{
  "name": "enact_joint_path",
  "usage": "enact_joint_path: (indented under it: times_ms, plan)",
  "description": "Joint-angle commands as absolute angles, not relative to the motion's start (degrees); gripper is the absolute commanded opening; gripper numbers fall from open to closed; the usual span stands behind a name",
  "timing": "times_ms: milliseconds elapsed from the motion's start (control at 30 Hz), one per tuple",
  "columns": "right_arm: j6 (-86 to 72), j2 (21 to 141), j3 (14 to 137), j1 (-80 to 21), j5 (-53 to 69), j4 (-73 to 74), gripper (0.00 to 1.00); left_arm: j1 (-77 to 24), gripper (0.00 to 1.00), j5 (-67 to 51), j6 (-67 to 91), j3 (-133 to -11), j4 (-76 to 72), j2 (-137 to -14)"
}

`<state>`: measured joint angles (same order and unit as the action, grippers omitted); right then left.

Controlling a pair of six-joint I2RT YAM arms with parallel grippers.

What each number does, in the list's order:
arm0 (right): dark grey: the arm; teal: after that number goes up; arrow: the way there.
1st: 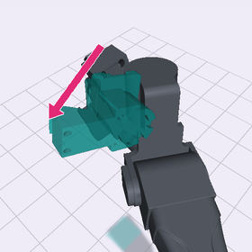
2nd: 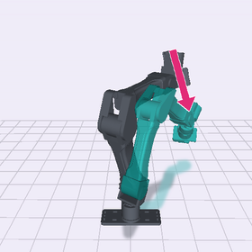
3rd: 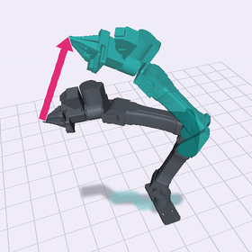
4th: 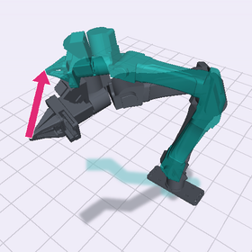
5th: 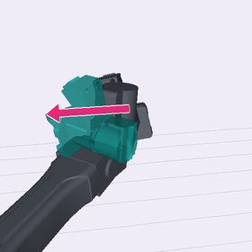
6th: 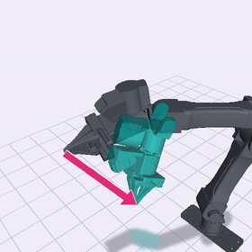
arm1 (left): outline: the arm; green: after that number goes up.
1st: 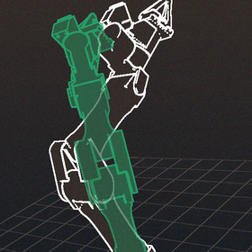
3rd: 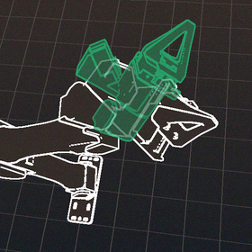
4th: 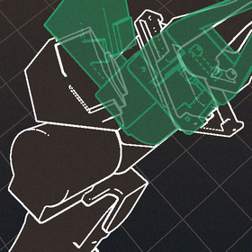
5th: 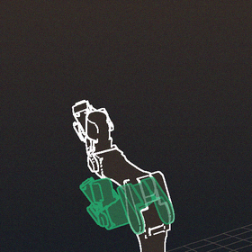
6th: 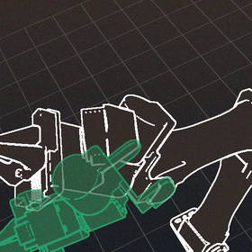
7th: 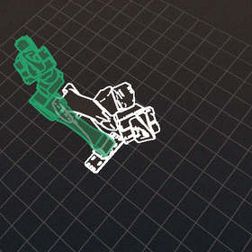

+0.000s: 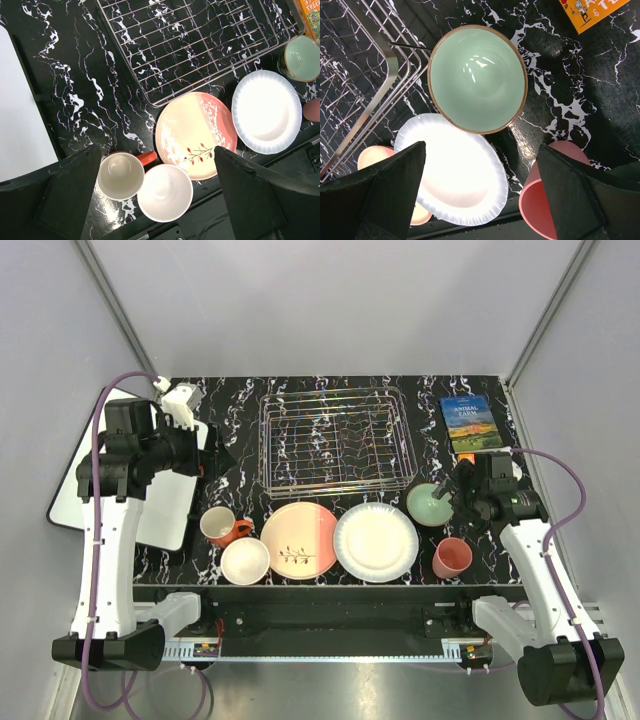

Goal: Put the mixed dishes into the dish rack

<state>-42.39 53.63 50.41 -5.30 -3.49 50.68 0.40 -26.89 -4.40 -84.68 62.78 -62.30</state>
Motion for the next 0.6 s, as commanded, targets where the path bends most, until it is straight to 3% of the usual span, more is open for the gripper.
enact_joint_path:
  times_ms: [0, 567]
  plan:
    - [-42.28, 51.86, 48.35, -5.27, -1.59, 49.40, 1.00, 0.26, 0.99, -25.67, -2.73, -83.50, 58.89, -60.82]
    - [-46.23, 47.11, 39.38, -5.27, -0.44, 47.72, 0.98, 0.26, 0.99, -26.72, -2.29, -79.63, 56.43, -60.12]
